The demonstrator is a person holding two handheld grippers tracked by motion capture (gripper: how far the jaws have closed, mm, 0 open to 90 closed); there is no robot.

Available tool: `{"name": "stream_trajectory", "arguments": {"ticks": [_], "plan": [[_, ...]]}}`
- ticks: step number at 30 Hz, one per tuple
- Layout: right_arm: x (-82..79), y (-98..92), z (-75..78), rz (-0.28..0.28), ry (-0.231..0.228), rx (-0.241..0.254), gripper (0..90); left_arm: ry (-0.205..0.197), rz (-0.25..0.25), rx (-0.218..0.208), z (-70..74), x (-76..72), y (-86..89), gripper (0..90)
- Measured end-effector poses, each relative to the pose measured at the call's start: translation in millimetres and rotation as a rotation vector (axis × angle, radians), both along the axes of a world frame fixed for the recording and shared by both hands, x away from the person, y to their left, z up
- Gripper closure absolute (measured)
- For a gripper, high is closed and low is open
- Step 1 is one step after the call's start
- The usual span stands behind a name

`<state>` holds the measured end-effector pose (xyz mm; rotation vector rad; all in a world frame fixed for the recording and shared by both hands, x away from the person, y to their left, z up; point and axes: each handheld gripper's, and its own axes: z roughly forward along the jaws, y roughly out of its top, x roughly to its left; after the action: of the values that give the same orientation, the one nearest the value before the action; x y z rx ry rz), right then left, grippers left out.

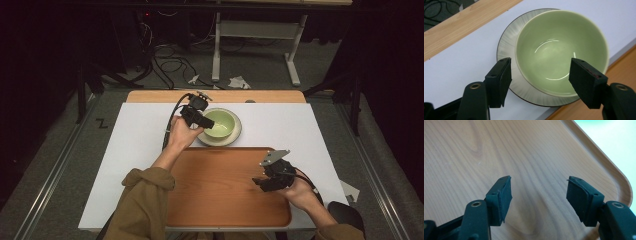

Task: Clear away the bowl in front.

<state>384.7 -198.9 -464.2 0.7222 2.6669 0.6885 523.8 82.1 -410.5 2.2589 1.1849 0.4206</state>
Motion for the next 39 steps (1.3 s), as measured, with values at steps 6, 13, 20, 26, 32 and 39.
{"name": "stream_trajectory", "arguments": {"ticks": [6, 13, 20, 26, 32, 39], "plan": [[0.3, 0.1, -0.1, -0.001, 0.003, 0.001, 37.0, 0.036, 0.023, 0.023, -11.4, 13.7, 0.7, 35.3], [-0.1, 1.0, -0.3, 0.003, 0.006, 0.004, 37.0, 0.065, 0.054, 0.053, -25.4, 24.3, -2.1, 43.7], [-0.2, 1.4, -0.7, 0.004, 0.004, 0.004, 37.0, 0.088, 0.082, 0.071, -34.7, 31.0, -2.3, 47.6], [-0.5, 3.0, -0.9, 0.012, 0.006, -0.004, 37.0, 0.112, 0.102, 0.046, -38.2, 33.6, -3.4, 55.5], [-0.4, 3.7, -1.2, 0.020, 0.006, -0.008, 37.0, 0.141, 0.117, 0.027, -42.6, 37.1, -3.9, 58.7], [-0.2, 3.8, -1.7, 0.021, 0.004, -0.007, 37.0, 0.181, 0.132, -0.004, -47.9, 41.3, -1.7, 63.5]]}}
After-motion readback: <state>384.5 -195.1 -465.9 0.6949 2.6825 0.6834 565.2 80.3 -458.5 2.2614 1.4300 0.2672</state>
